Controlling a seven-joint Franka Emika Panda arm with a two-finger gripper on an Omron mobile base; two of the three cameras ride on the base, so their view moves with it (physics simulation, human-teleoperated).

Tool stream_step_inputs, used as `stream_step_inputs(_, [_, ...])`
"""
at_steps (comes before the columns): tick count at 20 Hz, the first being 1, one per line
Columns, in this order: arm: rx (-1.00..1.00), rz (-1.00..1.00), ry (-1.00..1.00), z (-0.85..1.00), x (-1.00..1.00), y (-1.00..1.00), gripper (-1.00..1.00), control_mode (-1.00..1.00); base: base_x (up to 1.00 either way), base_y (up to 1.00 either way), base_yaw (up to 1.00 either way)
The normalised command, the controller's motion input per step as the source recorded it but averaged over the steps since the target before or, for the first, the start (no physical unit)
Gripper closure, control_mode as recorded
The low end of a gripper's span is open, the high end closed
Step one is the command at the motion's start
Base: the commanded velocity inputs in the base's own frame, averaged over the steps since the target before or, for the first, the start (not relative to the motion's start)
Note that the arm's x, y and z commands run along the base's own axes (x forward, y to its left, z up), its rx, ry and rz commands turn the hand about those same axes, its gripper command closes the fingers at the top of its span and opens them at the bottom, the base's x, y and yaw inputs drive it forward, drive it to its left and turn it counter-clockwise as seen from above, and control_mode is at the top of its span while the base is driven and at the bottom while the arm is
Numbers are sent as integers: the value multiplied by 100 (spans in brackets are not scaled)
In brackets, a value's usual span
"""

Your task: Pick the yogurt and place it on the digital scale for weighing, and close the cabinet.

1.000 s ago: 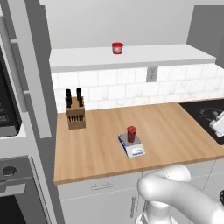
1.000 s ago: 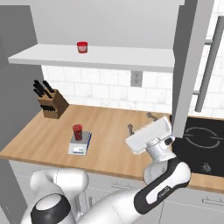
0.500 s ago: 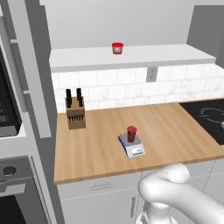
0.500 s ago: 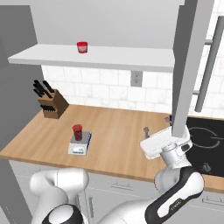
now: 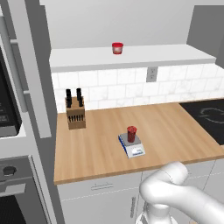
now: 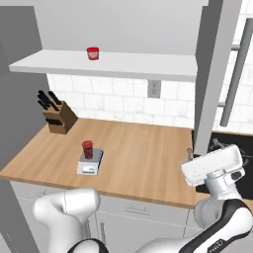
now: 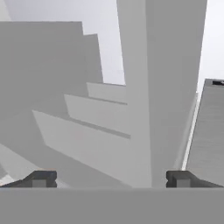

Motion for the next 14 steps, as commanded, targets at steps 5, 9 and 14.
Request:
stream_step_inputs(5, [2,-15,1,22,0,-45,-100,-100,0,0,0])
stream_step_inputs(9, [3,-15,5,35,0,-32,-100,-100,0,0,0])
stream_step_inputs(14, [2,-12,0,56,0,-14,-100,-100,0,0,0])
